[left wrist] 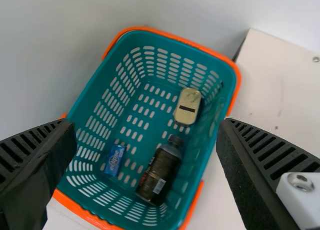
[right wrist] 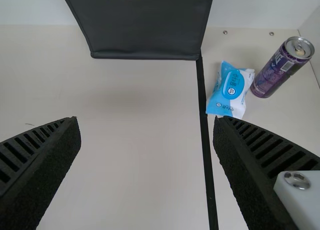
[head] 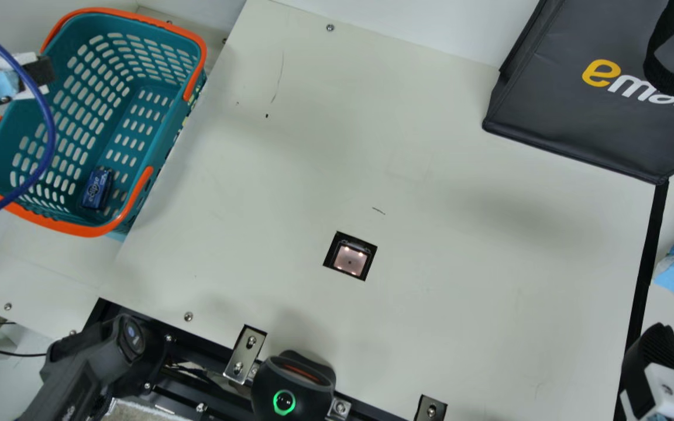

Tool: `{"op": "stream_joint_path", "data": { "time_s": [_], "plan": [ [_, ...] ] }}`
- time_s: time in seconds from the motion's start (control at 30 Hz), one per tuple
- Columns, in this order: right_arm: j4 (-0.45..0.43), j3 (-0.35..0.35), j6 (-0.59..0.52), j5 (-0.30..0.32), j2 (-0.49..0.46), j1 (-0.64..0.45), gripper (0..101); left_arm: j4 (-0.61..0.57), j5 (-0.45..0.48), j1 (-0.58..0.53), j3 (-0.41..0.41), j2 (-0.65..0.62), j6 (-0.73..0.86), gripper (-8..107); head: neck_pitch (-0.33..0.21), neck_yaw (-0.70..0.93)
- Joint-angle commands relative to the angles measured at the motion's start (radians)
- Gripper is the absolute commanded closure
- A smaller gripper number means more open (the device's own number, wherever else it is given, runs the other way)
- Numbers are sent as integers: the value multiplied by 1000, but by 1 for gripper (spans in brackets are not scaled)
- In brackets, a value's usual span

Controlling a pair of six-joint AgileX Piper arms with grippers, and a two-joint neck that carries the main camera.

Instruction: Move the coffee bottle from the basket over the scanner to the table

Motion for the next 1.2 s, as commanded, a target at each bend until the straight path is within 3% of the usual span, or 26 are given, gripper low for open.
{"op": "stream_joint_path", "data": {
  "time_s": [0.0,0.37,1.17],
  "plan": [
    [0,0,0,0,0,0,6,-19,-4,22,4,32,82,9,-30,4],
    [0,0,0,0,0,0,6,-60,-65,13,29,198,221,9,-30,4],
    [0,0,0,1,0,0,6,-32,-303,-126,43,618,312,9,-30,4]
  ]
}}
